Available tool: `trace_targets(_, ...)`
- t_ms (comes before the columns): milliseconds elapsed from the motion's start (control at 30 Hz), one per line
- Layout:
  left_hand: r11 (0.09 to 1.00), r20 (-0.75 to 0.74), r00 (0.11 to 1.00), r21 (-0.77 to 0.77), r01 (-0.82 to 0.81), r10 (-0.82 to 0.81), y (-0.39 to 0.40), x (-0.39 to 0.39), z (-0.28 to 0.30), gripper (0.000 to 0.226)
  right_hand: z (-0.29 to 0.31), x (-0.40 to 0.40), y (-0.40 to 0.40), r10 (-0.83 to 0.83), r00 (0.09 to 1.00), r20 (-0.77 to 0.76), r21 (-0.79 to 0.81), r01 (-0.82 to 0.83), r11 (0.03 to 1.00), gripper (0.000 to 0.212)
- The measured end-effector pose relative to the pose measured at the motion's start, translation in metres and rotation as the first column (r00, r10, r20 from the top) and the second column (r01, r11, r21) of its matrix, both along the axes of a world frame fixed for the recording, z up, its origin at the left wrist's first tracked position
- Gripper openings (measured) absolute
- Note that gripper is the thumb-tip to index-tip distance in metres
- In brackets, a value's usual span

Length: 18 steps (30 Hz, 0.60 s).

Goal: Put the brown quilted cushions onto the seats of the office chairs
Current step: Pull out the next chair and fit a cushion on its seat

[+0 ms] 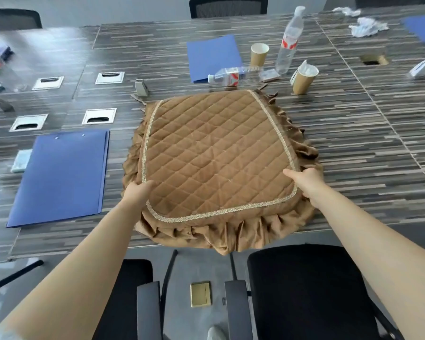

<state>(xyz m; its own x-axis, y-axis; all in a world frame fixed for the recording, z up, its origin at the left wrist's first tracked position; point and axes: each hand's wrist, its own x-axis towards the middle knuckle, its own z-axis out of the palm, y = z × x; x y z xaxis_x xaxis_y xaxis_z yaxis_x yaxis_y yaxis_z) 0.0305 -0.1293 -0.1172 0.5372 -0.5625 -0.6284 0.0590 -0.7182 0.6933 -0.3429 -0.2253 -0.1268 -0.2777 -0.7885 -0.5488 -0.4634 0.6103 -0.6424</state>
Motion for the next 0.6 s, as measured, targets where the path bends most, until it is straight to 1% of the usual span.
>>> trace_targets(67, 0.998, -0.025, 0.998, -0.015, -0.059, 0.059, -0.004, 0.008, -0.012, 0.083, -0.005, -0.001, -0.003, -0.038, 0.997, 0.062, -0.004, 0.039, 0.999, 0.071)
trace_targets(100, 0.997, -0.019, 0.997, -0.007, -0.071, 0.071, -0.005, 0.008, -0.011, 0.085, -0.005, -0.001, -0.004, -0.064, 0.994, 0.084, -0.01, 0.065, 0.998, 0.069)
trace_targets(133, 0.997, -0.009, 0.997, 0.012, -0.076, 0.076, -0.004, 0.005, -0.004, 0.081, -0.004, 0.0, -0.006, -0.077, 0.992, 0.104, -0.018, 0.079, 0.997, 0.065)
trace_targets(200, 0.991, -0.007, 0.991, 0.015, -0.13, 0.13, -0.005, 0.002, 0.006, 0.058, 0.002, 0.0, -0.011, -0.103, 0.98, 0.171, -0.014, 0.107, 0.994, 0.059)
trace_targets(233, 0.986, -0.017, 0.986, 0.001, -0.164, 0.164, -0.006, 0.003, 0.008, 0.047, 0.003, -0.001, -0.014, -0.106, 0.972, 0.21, 0.003, 0.108, 0.994, 0.065)
trace_targets(267, 0.983, -0.033, 0.982, -0.015, -0.184, 0.184, -0.008, 0.005, 0.01, 0.042, -0.002, -0.005, -0.019, -0.103, 0.968, 0.227, 0.016, 0.102, 0.995, 0.074)
trace_targets(300, 0.978, -0.053, 0.978, -0.041, -0.205, 0.203, -0.01, 0.009, 0.012, 0.042, -0.011, -0.011, -0.025, -0.095, 0.97, 0.224, 0.018, 0.093, 0.995, 0.081)
trace_targets(333, 0.973, -0.076, 0.974, -0.072, -0.219, 0.214, -0.011, 0.011, 0.014, 0.044, -0.025, -0.019, -0.032, -0.09, 0.971, 0.22, 0.011, 0.09, 0.996, 0.083)
trace_targets(400, 0.965, -0.101, 0.97, -0.12, -0.232, 0.221, -0.01, 0.016, 0.018, 0.046, -0.027, -0.024, -0.033, -0.107, 0.97, 0.218, -0.028, 0.115, 0.993, 0.074)
trace_targets(467, 0.962, -0.101, 0.971, -0.15, -0.229, 0.216, -0.005, 0.014, 0.027, 0.04, 0.001, -0.011, -0.017, -0.131, 0.966, 0.223, -0.062, 0.148, 0.987, 0.055)
trace_targets(533, 0.959, -0.086, 0.977, -0.19, -0.21, 0.197, -0.001, 0.011, 0.035, 0.04, 0.021, -0.002, -0.003, -0.14, 0.959, 0.247, -0.089, 0.166, 0.982, 0.034)
trace_targets(600, 0.953, -0.066, 0.981, -0.237, -0.191, 0.18, 0.015, 0.011, 0.052, 0.04, 0.045, 0.007, 0.017, -0.149, 0.948, 0.282, -0.1, 0.183, 0.978, 0.021)
